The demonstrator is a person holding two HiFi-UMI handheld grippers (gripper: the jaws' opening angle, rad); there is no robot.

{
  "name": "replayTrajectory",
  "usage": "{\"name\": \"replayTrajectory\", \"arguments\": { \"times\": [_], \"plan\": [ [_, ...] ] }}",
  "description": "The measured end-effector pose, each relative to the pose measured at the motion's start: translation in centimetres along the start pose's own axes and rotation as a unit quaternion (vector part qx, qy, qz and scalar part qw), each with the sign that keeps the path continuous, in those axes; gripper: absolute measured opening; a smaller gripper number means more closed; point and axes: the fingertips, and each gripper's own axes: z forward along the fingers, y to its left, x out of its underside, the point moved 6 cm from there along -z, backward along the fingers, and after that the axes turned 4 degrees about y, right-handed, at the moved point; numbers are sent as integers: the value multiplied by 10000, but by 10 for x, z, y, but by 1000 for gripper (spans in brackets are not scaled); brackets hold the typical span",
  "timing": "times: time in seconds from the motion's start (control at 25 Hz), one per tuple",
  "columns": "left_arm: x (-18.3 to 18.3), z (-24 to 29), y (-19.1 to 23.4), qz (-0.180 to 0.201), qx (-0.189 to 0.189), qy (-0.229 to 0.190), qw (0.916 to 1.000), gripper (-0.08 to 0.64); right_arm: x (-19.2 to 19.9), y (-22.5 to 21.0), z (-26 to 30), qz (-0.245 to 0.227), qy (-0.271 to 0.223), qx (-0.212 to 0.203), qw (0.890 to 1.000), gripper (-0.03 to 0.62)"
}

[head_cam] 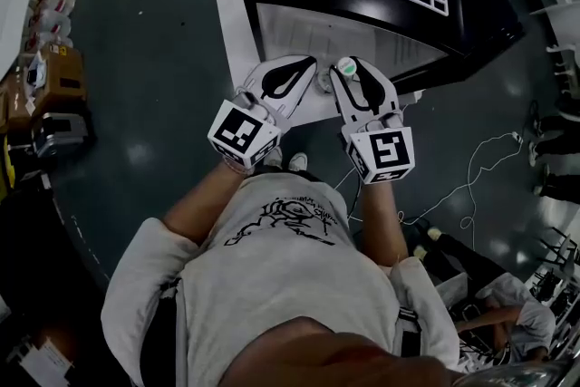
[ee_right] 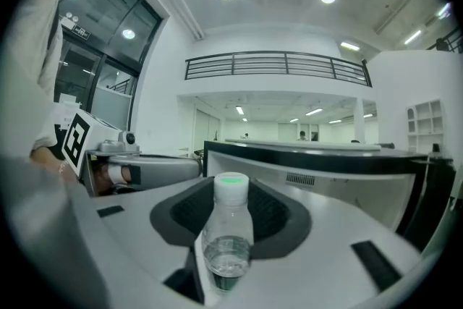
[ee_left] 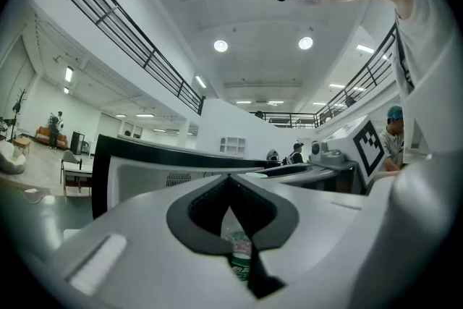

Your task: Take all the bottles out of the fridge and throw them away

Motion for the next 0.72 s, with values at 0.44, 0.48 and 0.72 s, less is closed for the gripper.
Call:
{"name": "replayTrajectory", "arguments": {
  "times": [0.44,0.48,0.72],
  "plan": [
    [-21,-11,-28,-5,190,-102,9998,9,-12,6,-34,28,-34,-116,9999,150],
    [-21,-12,-29,-17,167,-119,9998,9,-14,7,-37,17,-30,-144,9999,150],
    [-27,-15,-37,11,100,-182,9998,9,-23,15,-52,-15,-52,-224,9997,150]
  ]
}}
